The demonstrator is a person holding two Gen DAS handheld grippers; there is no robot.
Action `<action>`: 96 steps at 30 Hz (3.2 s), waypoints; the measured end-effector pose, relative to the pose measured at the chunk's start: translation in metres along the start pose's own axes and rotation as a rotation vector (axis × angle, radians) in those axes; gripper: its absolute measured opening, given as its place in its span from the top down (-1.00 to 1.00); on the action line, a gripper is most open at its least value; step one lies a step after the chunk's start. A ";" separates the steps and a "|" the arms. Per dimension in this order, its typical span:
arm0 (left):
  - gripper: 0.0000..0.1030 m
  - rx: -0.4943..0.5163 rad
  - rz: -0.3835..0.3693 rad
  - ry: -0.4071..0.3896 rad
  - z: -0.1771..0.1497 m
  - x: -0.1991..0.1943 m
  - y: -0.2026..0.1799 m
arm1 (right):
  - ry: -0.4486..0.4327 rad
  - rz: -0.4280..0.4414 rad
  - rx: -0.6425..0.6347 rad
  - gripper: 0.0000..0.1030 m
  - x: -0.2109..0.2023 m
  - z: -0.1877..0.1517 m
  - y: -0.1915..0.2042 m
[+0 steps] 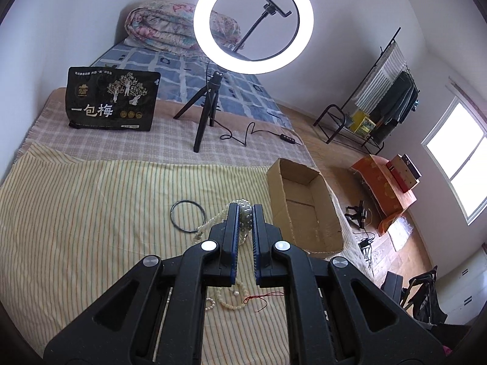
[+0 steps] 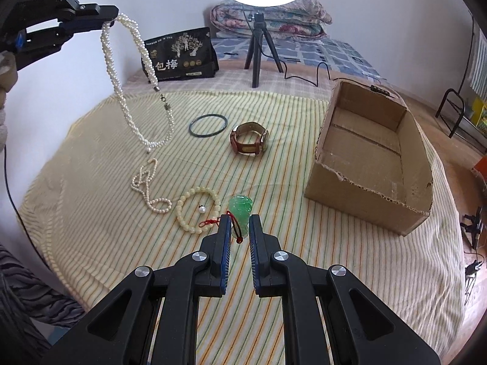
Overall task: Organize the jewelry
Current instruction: 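Lift the jade bracelet with the right gripper and carry it over the cardboard box, then open the right gripper to drop the jade bracelet into the box, then open the left gripper to release the pearl necklace into the box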
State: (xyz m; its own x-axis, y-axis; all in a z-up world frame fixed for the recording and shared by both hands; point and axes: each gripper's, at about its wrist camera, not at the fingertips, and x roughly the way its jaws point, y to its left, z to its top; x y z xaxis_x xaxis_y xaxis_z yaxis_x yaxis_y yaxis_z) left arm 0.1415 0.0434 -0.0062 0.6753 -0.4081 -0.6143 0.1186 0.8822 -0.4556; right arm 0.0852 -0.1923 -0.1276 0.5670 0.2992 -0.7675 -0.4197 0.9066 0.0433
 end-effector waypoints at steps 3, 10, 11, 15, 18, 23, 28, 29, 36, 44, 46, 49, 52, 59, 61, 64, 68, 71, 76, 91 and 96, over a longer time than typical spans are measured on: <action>0.89 0.009 -0.018 -0.008 0.002 -0.002 -0.009 | -0.025 -0.001 0.003 0.80 -0.007 0.006 -0.003; 0.89 0.040 -0.065 -0.021 0.007 -0.002 -0.035 | -0.081 -0.025 0.030 0.80 -0.022 0.022 -0.021; 0.89 0.048 -0.071 -0.022 0.008 -0.001 -0.039 | -0.088 -0.029 0.037 0.80 -0.024 0.023 -0.024; 0.89 0.077 -0.095 -0.023 0.012 0.005 -0.059 | -0.131 -0.049 0.070 0.80 -0.036 0.034 -0.042; 0.89 0.089 -0.114 -0.023 0.016 0.010 -0.072 | -0.165 -0.070 0.098 0.80 -0.045 0.041 -0.057; 0.89 0.105 -0.142 -0.016 0.023 0.023 -0.089 | -0.205 -0.103 0.143 0.80 -0.056 0.051 -0.081; 0.89 0.109 -0.178 -0.009 0.031 0.038 -0.107 | -0.227 -0.138 0.178 0.80 -0.061 0.057 -0.103; 0.89 0.112 -0.185 -0.010 0.032 0.040 -0.112 | -0.226 -0.144 0.183 0.80 -0.061 0.058 -0.107; 0.89 0.164 -0.227 -0.014 0.041 0.068 -0.155 | -0.189 -0.186 0.203 0.80 -0.049 0.056 -0.131; 0.89 0.183 -0.194 0.058 0.045 0.133 -0.184 | -0.139 -0.209 0.235 0.80 -0.036 0.048 -0.155; 0.89 0.184 -0.175 0.078 0.045 0.152 -0.187 | -0.127 -0.211 0.241 0.80 -0.033 0.046 -0.159; 0.90 0.189 -0.138 0.111 0.045 0.178 -0.189 | -0.110 -0.214 0.249 0.80 -0.029 0.043 -0.165; 0.89 0.188 -0.098 0.141 0.043 0.203 -0.185 | -0.094 -0.210 0.259 0.80 -0.024 0.041 -0.171; 0.89 0.187 -0.051 0.181 0.036 0.231 -0.178 | -0.066 -0.206 0.253 0.80 -0.017 0.038 -0.175; 0.89 0.185 -0.042 0.186 0.036 0.234 -0.178 | -0.061 -0.204 0.254 0.80 -0.015 0.038 -0.176; 0.89 0.183 -0.036 0.189 0.036 0.237 -0.178 | -0.053 -0.195 0.251 0.80 -0.014 0.038 -0.175; 0.89 0.186 -0.036 0.184 0.037 0.236 -0.178 | -0.056 -0.200 0.230 0.80 -0.014 0.037 -0.171; 0.85 0.191 -0.022 0.179 0.039 0.233 -0.179 | -0.054 -0.216 0.221 0.23 -0.015 0.038 -0.169; 0.29 0.206 0.000 0.157 0.038 0.223 -0.177 | -0.083 -0.238 0.205 -0.32 -0.022 0.039 -0.165; 0.29 0.218 0.052 0.110 0.038 0.167 -0.151 | -0.122 -0.243 0.195 -0.32 -0.040 0.042 -0.154; 0.29 0.232 0.100 0.086 0.035 0.138 -0.129 | -0.142 -0.231 0.183 -0.32 -0.048 0.042 -0.143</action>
State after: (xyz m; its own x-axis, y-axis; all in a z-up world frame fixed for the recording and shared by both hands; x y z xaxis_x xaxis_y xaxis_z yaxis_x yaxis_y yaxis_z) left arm 0.2449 -0.1186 -0.0093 0.6290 -0.3255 -0.7060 0.2249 0.9455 -0.2356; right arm 0.1478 -0.3235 -0.0703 0.7309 0.1059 -0.6742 -0.1415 0.9899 0.0021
